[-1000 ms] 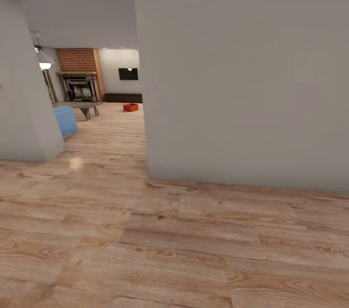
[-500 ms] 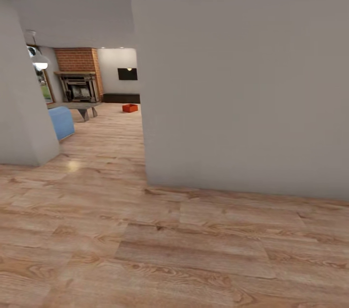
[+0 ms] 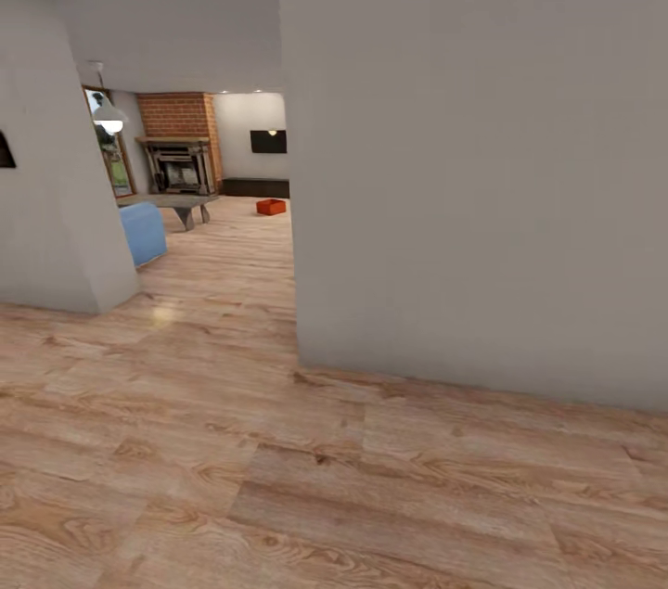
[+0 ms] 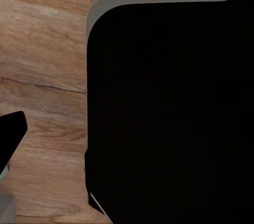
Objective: Move the two storage containers from the living room to the garage. In the garage, place one container on the floor and stack the other container on top of it (either order is fine).
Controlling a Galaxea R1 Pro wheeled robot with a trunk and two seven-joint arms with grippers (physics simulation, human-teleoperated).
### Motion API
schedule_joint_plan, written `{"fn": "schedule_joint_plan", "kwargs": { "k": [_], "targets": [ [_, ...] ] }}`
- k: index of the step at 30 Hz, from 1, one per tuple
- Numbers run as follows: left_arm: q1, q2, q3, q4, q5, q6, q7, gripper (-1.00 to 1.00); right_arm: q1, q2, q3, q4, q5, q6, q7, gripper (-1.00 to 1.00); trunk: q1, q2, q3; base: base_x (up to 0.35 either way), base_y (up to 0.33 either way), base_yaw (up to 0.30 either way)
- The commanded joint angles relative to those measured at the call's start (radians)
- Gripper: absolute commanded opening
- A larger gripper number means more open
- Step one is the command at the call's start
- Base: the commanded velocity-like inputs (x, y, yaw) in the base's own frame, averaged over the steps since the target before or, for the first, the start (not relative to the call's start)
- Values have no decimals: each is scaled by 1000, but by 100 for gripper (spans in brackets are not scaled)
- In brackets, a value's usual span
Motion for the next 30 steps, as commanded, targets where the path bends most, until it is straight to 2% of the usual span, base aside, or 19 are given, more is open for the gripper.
{"fn": "schedule_joint_plan", "kwargs": {
  "k": [1, 30],
  "targets": [
    [0, 0, 1, 0, 2, -1, 0, 100, -1, 0, 8, 3, -10, -6, 3, 100, 1, 0, -1, 321, 0, 268],
    [0, -1, 1, 0, 2, -1, 0, 100, -1, 0, 8, 3, -10, -6, 3, 100, 1, 0, -1, 321, 0, 269]
  ]
}}
